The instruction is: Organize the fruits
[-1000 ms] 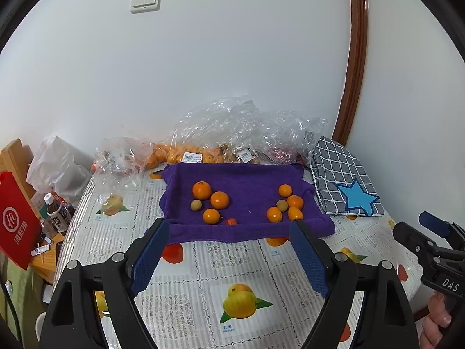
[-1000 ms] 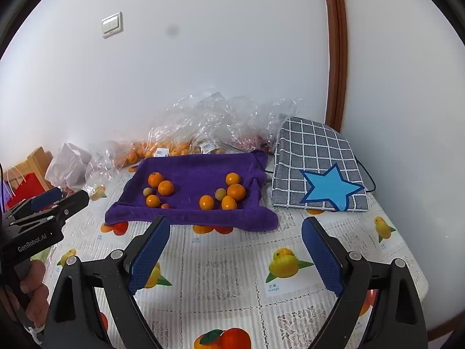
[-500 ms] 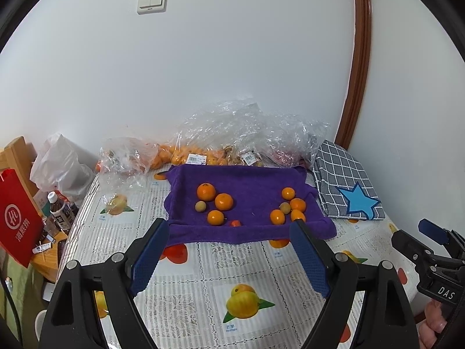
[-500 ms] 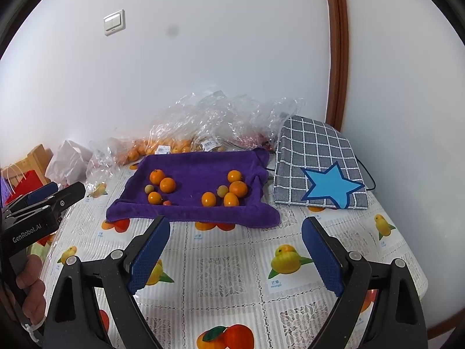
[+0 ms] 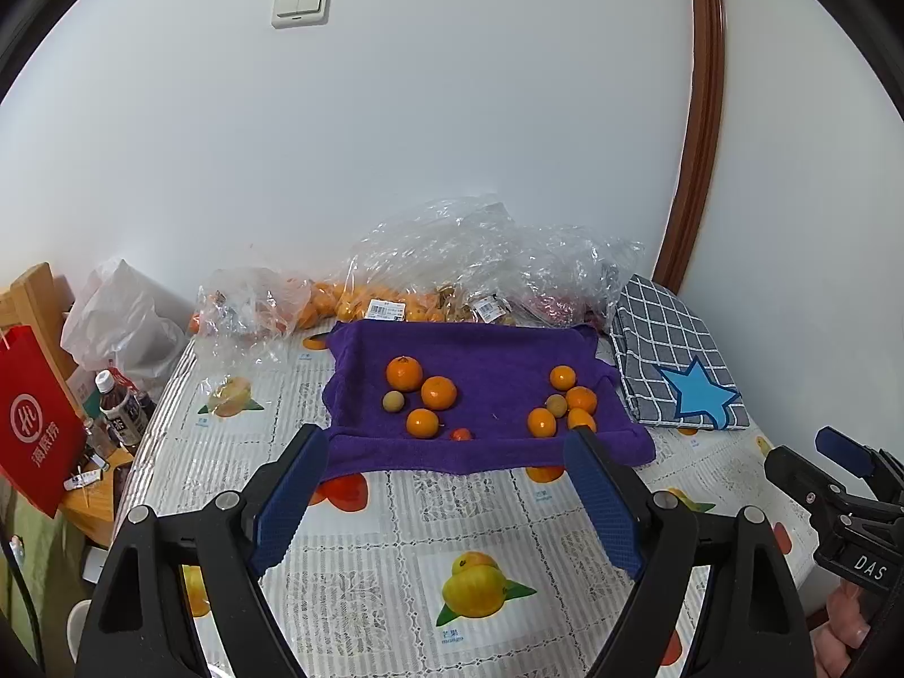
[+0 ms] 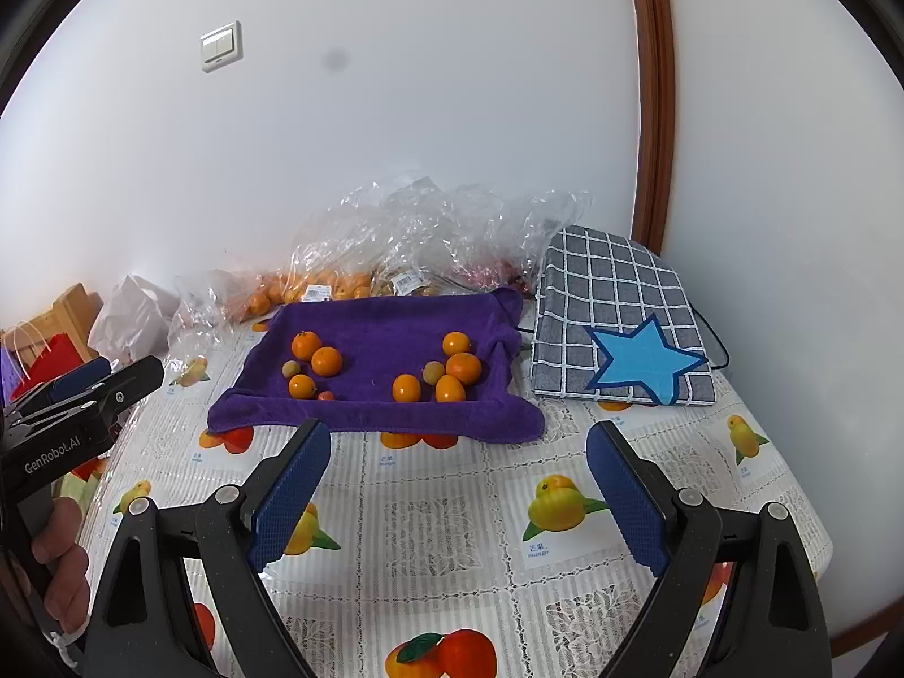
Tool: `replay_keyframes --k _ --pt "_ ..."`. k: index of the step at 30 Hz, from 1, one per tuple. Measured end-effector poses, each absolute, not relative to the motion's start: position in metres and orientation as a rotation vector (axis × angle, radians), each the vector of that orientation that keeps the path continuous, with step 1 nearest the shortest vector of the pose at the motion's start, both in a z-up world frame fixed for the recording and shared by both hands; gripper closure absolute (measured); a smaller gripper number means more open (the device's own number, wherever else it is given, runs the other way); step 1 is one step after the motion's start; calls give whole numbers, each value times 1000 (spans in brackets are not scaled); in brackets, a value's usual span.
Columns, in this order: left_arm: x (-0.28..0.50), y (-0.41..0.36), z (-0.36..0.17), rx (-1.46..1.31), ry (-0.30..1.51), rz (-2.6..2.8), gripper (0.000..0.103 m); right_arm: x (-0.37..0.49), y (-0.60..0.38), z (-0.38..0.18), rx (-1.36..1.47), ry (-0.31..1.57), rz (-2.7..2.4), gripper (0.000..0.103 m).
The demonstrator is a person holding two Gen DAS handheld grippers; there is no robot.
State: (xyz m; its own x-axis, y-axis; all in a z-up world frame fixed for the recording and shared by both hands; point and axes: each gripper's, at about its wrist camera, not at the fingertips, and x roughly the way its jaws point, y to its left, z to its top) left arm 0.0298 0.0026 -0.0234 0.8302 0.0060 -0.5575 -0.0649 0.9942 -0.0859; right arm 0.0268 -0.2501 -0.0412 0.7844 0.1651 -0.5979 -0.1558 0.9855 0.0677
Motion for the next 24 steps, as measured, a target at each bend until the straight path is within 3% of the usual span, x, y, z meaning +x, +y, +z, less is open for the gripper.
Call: replay_keyframes --k 24 --pt "27 2 -22 -110 589 45 18 25 -251 -40 20 644 173 12"
